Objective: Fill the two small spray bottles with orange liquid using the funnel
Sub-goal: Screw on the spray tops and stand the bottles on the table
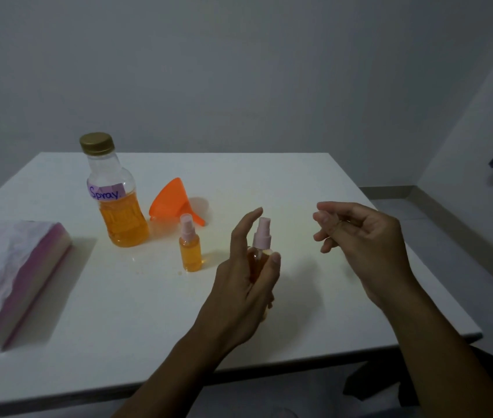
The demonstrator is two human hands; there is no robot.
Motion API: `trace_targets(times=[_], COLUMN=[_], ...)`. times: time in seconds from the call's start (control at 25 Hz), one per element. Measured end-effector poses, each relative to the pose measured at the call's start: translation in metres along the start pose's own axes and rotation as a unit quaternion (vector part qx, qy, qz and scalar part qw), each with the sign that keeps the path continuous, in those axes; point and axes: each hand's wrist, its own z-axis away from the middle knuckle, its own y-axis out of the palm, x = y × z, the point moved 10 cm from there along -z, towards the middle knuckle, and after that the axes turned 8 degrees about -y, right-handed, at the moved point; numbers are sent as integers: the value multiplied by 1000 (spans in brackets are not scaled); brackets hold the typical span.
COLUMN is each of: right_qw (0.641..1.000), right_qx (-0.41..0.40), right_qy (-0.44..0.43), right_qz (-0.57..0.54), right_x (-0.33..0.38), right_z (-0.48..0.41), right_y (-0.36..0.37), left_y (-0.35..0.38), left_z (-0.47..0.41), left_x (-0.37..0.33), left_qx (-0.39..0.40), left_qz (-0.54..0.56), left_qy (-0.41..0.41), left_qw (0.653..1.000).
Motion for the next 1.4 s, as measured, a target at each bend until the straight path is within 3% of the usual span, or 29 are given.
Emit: trace_targets(times=[0.44,0.92,1.16,1.4], right_qw=[1000,1000,1000,1000], right_qx=[1,4,-6,-8], right_qy=[-1,0,3,4], right_qz=[12,31,12,9], right_x=[-3,-5,-5,-5], right_z=[-2,-2,-3,-3], right_y=[-8,-11,-14,-17], left_y=[10,-5,-2,-7], left_z=[-1,-8,-10,-11], left_x=[-4,-7,-2,-4], left_qx=[8,-99,-82,-129], left_qz=[-20,-96,-120,-195], left_qy=[42,45,27,46], left_qw=[999,989,989,971])
